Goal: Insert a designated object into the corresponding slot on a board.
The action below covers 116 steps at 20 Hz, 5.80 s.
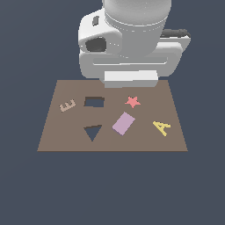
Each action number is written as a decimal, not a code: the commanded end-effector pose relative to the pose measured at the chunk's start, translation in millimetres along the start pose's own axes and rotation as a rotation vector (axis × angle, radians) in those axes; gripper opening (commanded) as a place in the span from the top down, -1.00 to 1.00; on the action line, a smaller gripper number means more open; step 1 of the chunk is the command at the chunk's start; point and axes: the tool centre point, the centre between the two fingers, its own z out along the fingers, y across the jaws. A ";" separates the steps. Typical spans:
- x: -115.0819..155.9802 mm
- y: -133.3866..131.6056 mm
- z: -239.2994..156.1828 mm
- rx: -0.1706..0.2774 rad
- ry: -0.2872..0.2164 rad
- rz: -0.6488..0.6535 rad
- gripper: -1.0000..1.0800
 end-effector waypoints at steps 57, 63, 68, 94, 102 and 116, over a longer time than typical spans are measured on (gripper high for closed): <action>68.2 -3.4 134.2 0.010 0.031 0.680 -0.92; 68.2 -3.3 135.8 0.010 0.031 0.680 1.00; 68.2 -3.3 135.8 0.010 0.031 0.680 1.00; 24.7 72.2 130.6 0.020 0.029 1.240 1.00; -10.5 96.6 129.1 0.024 0.027 1.508 1.00; -31.5 104.3 129.2 0.025 0.024 1.645 1.00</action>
